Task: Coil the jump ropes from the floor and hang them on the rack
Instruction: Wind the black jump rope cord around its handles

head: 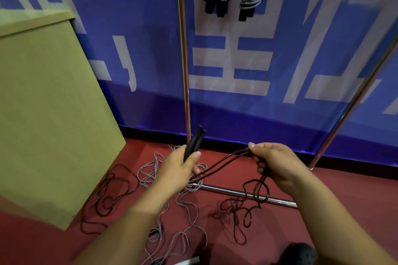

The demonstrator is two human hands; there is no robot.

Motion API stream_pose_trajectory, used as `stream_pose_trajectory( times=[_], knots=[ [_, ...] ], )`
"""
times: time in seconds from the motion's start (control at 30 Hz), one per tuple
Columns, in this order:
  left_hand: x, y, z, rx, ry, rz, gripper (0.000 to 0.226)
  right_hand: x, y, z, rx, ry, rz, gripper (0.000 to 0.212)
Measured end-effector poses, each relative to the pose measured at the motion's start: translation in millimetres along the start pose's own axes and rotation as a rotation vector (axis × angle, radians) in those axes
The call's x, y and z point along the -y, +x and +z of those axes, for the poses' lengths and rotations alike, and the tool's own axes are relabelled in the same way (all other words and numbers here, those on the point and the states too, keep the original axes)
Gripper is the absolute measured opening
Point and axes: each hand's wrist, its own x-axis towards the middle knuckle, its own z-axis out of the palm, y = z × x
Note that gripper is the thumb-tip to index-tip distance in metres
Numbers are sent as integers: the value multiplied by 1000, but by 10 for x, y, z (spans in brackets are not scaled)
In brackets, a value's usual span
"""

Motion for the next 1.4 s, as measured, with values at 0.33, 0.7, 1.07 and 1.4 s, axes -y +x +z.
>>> stream_pose_trajectory(
  times=[0.33,0.7,1.07,1.4],
  knots=[
    [-183,-168,-28,481,-348,-388,55,-23,-1,91,30,104,-13,10],
    [-276,-284,-106,1037,-583,-252,55,-119,35,187,36,0,-100,3],
    [-296,-199,-76,519,-886,-248,32,-279,20,344,255,-185,16,23],
    [28,13,-94,141,-519,-256,19,-120,-22,332,482,-177,176,9]
  ],
)
